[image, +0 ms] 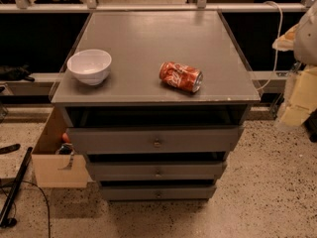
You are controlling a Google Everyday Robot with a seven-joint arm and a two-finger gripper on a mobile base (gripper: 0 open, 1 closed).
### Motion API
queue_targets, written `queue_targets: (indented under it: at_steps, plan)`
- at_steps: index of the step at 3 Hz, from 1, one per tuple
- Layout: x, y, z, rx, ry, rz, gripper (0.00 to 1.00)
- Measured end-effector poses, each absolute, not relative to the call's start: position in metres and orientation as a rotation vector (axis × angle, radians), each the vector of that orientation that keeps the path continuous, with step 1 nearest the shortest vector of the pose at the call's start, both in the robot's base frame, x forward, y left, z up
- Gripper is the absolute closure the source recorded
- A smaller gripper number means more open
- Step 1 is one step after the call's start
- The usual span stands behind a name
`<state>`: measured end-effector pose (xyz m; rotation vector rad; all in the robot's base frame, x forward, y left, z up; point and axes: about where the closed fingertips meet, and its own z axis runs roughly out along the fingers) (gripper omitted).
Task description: Open bottom drawer
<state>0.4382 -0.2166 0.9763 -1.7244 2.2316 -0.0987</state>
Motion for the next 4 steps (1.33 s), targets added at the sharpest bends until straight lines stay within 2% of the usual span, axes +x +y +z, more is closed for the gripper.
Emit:
queue_targets:
  at_steps: [2, 4]
  plan:
    - [0.436, -0.216, 0.965, -1.667, 2.226, -0.054, 0.0]
    - [0.408, -0.222, 0.868, -1.429, 2.135, 0.234, 0.0]
